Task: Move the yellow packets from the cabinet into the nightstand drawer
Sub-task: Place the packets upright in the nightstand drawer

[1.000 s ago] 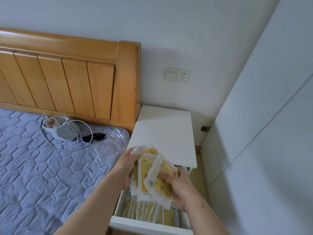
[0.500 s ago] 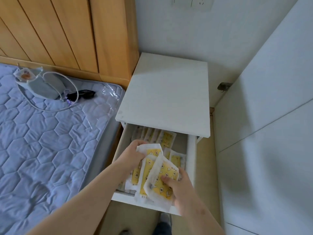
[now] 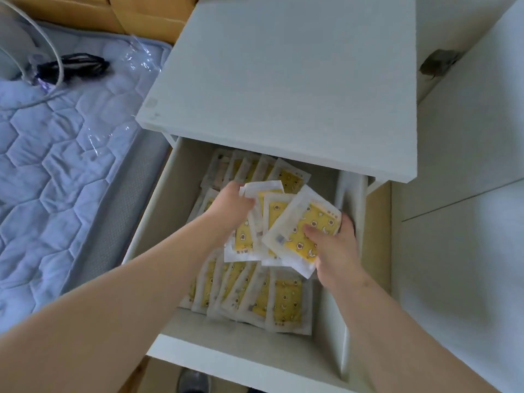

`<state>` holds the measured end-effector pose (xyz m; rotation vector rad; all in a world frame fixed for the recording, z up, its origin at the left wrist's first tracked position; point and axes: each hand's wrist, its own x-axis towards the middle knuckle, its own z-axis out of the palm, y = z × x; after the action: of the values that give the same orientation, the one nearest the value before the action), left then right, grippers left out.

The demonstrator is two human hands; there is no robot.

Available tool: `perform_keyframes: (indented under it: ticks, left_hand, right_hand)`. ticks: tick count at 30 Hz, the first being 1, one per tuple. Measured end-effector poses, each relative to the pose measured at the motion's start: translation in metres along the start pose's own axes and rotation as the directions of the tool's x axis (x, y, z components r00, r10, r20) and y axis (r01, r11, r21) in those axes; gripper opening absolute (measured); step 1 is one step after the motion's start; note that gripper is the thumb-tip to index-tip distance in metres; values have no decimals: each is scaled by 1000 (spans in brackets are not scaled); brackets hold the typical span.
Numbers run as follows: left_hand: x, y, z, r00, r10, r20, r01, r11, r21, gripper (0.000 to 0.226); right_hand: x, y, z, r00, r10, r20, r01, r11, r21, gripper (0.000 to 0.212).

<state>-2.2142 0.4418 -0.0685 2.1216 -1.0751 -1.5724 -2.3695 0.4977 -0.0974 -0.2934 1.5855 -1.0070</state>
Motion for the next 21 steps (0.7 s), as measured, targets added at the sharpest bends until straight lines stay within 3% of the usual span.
perform_keyframes:
  ticks: [4, 6, 16, 21]
  left_hand:
    - [49, -3, 14, 999, 48, -17, -48, 999, 16, 61]
    - [68, -2, 21, 998, 61, -21, -61, 997, 38, 62]
    - [144, 30, 45, 970, 239, -40, -235, 968, 86, 55]
    - [164, 29, 55, 956, 292, -19, -281, 936, 212, 40]
  right_hand:
    - [50, 9, 18, 993, -64, -95, 63, 998, -14, 76]
    - [72, 11, 23, 986, -98, -137, 92, 995, -46, 80]
    - [138, -4, 35, 948, -233, -219, 141, 919, -367, 47]
    - [155, -7, 40, 951, -227, -210, 29, 740, -672, 54]
